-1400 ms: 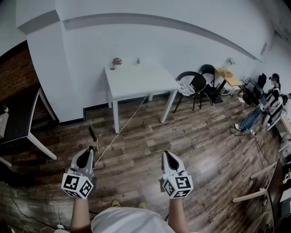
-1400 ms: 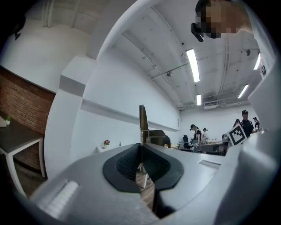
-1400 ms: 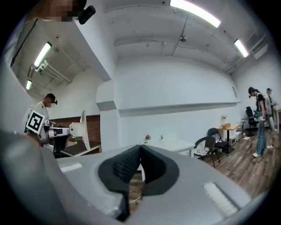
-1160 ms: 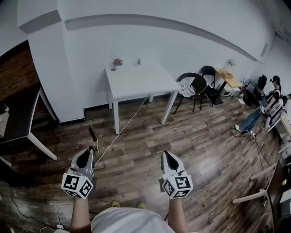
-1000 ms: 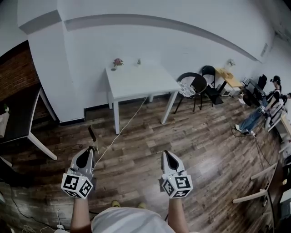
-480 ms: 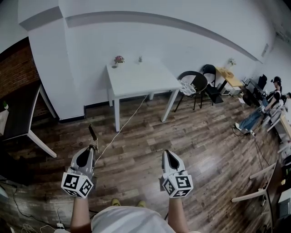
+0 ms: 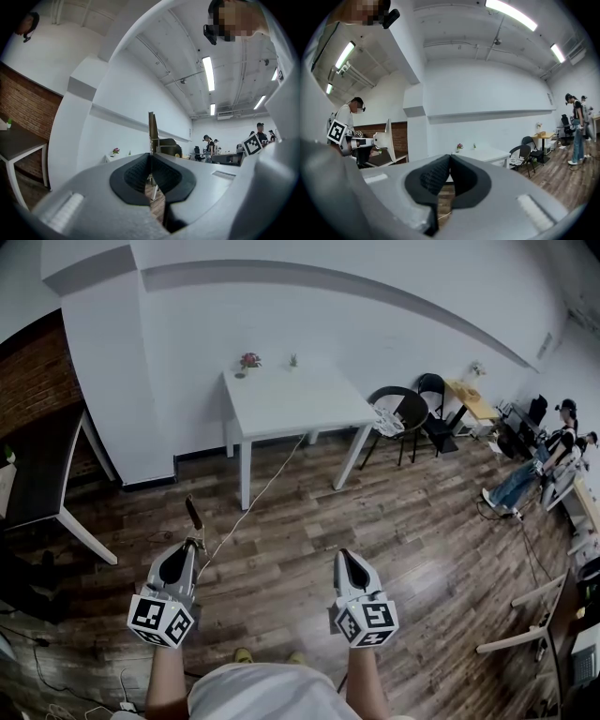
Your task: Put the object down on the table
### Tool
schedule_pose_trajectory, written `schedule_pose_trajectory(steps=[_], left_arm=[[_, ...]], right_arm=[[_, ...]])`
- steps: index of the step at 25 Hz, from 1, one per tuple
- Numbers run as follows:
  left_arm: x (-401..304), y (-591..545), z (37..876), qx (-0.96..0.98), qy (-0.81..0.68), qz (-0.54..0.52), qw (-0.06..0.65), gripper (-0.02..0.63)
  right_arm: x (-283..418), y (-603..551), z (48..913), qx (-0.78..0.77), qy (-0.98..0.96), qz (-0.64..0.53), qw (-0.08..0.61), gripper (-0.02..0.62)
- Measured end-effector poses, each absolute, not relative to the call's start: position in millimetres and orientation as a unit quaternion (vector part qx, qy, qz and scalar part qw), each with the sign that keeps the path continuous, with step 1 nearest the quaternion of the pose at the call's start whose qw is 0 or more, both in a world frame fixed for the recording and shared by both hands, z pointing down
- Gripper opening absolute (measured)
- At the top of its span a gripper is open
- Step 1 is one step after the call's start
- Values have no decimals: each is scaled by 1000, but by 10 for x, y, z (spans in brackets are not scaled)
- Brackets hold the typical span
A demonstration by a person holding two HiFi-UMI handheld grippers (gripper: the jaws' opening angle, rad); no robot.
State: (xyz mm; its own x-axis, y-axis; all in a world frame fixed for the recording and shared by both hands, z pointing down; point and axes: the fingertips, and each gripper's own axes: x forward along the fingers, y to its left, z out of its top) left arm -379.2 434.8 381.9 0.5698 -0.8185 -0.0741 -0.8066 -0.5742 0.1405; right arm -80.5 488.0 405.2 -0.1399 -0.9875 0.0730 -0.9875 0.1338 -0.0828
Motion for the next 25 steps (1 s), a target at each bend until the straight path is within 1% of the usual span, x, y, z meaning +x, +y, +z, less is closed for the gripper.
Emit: schedule_pose_trajectory(steps=[6,15,25], left_arm=[[-4009,4272,3922,888,-451,-67,53,11],[-4019,4212,4023,893,-443,-63,58,11],[-3785,3841,4009,891,-449,-49,43,11]], right_arm=[[-1030,4906,4130,663,-747,56,3,3],[-1084,4850,4226,666,-744,60,7,3],[-758,4446,4289,668,-741,64,-1,3]])
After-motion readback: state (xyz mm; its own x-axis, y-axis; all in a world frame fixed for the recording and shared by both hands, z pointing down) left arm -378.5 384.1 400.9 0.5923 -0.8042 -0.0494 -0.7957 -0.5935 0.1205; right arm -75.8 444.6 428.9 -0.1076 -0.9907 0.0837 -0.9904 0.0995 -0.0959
